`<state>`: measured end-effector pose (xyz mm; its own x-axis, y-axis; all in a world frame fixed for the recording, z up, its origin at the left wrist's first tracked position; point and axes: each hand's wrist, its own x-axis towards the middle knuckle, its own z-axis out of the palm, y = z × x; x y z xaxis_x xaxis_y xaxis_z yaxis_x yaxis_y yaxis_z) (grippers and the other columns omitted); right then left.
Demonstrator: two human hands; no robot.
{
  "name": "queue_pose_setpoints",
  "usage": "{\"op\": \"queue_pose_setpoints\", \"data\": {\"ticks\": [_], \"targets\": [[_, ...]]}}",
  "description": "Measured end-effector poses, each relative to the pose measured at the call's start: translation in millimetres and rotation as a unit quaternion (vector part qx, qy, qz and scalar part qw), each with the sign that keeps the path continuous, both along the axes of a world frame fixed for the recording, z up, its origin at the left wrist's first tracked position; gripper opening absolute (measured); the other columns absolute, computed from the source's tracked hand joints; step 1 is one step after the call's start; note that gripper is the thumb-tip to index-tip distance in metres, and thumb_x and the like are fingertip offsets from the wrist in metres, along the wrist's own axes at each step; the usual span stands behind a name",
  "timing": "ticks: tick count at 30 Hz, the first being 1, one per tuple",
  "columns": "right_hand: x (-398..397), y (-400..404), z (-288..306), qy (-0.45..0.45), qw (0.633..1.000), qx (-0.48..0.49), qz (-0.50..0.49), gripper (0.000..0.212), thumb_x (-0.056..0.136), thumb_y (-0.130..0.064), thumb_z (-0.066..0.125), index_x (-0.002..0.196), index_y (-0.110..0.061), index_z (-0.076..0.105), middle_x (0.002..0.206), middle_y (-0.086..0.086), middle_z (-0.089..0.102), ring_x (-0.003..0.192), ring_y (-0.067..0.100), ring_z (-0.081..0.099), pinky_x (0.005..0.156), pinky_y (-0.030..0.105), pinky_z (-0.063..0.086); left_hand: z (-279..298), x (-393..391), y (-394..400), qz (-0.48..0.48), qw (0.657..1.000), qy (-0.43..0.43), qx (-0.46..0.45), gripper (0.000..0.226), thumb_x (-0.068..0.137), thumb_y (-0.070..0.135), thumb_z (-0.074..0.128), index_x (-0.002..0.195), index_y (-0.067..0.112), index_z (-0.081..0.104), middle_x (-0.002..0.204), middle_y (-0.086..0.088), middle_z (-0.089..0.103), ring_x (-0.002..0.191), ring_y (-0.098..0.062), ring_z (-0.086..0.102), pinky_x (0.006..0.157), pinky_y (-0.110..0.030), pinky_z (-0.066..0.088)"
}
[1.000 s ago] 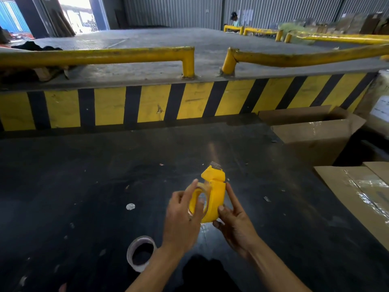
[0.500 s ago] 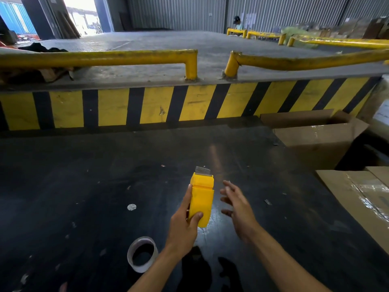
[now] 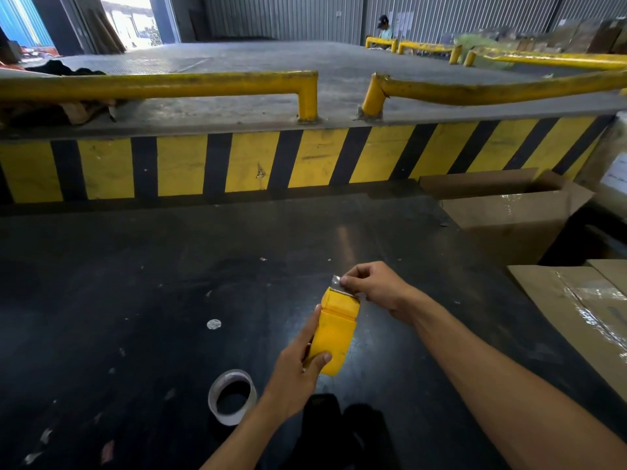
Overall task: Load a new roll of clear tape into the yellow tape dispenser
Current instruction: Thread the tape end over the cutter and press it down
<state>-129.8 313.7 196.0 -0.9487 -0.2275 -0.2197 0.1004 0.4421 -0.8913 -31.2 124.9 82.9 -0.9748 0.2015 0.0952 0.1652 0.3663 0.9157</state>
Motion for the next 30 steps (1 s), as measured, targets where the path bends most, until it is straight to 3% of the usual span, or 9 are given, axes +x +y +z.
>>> {"op": "queue_pose_setpoints", "data": {"ticks": [2, 5, 8, 11, 18, 26, 30], "targets": [[0.5, -4.4, -4.8, 0.032, 0.999, 0.014, -0.014, 0.012, 0.094, -0.018, 0.064, 0.091, -0.009, 0.072, 0.084, 0.003, 0.067, 0.080, 0.013, 0.060, 0.067, 0.025, 0.047, 1.7, -1.4, -0.3, -0.014, 1.000, -0.020, 0.010, 0.074, 0.103, 0.025, 0.057, 0.152, 0.058, 0.012, 0.154, 0.009, 0.043, 0.128, 0.001, 0.056, 0.096, -0.013, 0.051], [2.1, -8.9, -11.5, 0.064, 0.996, 0.027, -0.051, 0.014, 0.096, -0.018, 0.062, 0.094, -0.007, 0.071, 0.087, 0.005, 0.066, 0.086, 0.017, 0.060, 0.071, 0.030, 0.049, 6.4, -3.2, 0.9, -0.023, 0.999, -0.042, 0.026, 0.068, 0.104, 0.023, 0.055, 0.150, 0.056, 0.016, 0.148, 0.013, 0.049, 0.126, 0.005, 0.057, 0.098, -0.020, 0.053], [1.4, -9.4, -11.4, 0.097, 0.992, 0.030, -0.078, 0.013, 0.096, -0.020, 0.061, 0.092, -0.009, 0.068, 0.089, 0.006, 0.065, 0.087, 0.020, 0.060, 0.068, 0.029, 0.049, 7.5, -1.4, 5.1, -0.011, 0.998, -0.055, 0.038, 0.063, 0.104, 0.025, 0.054, 0.151, 0.052, 0.021, 0.147, 0.008, 0.054, 0.126, -0.005, 0.060, 0.105, -0.034, 0.054], [1.5, -9.8, -9.9, 0.120, 0.989, 0.046, -0.075, 0.014, 0.097, -0.020, 0.061, 0.093, -0.008, 0.068, 0.090, 0.008, 0.065, 0.087, 0.020, 0.060, 0.063, 0.025, 0.046, 6.2, 0.0, 11.8, 0.003, 0.998, -0.053, 0.038, 0.064, 0.104, 0.026, 0.054, 0.156, 0.044, 0.020, 0.150, 0.004, 0.052, 0.128, -0.009, 0.060, 0.106, -0.036, 0.053], [2.6, -7.0, -18.7, 0.158, 0.979, 0.071, -0.104, 0.017, 0.096, -0.019, 0.062, 0.097, -0.005, 0.071, 0.092, 0.006, 0.066, 0.088, 0.019, 0.061, 0.065, 0.025, 0.047, 2.0, -1.7, 27.5, 0.040, 0.995, -0.076, 0.057, 0.067, 0.100, 0.039, 0.058, 0.155, 0.051, 0.022, 0.154, 0.001, 0.047, 0.131, -0.020, 0.057, 0.107, -0.053, 0.052], [9.8, -8.2, -34.3, 0.213, 0.960, 0.156, -0.092, 0.015, 0.094, -0.018, 0.063, 0.088, -0.008, 0.072, 0.095, 0.009, 0.065, 0.092, 0.024, 0.063, 0.083, 0.042, 0.055, 5.4, -3.4, 34.2, 0.066, 0.986, -0.145, 0.057, 0.069, 0.100, 0.032, 0.061, 0.154, 0.050, 0.022, 0.156, -0.004, 0.045, 0.134, -0.029, 0.054, 0.108, -0.057, 0.050], [12.2, -12.0, -36.5, 0.240, 0.952, 0.170, -0.085, 0.016, 0.094, -0.016, 0.063, 0.088, -0.005, 0.073, 0.089, 0.003, 0.058, 0.089, 0.021, 0.059, 0.077, 0.033, 0.047, 7.9, -5.2, 35.2, 0.077, 0.985, -0.148, 0.045, 0.070, 0.101, 0.029, 0.060, 0.156, 0.047, 0.021, 0.156, -0.006, 0.045, 0.134, -0.029, 0.054, 0.109, -0.056, 0.049]]}}
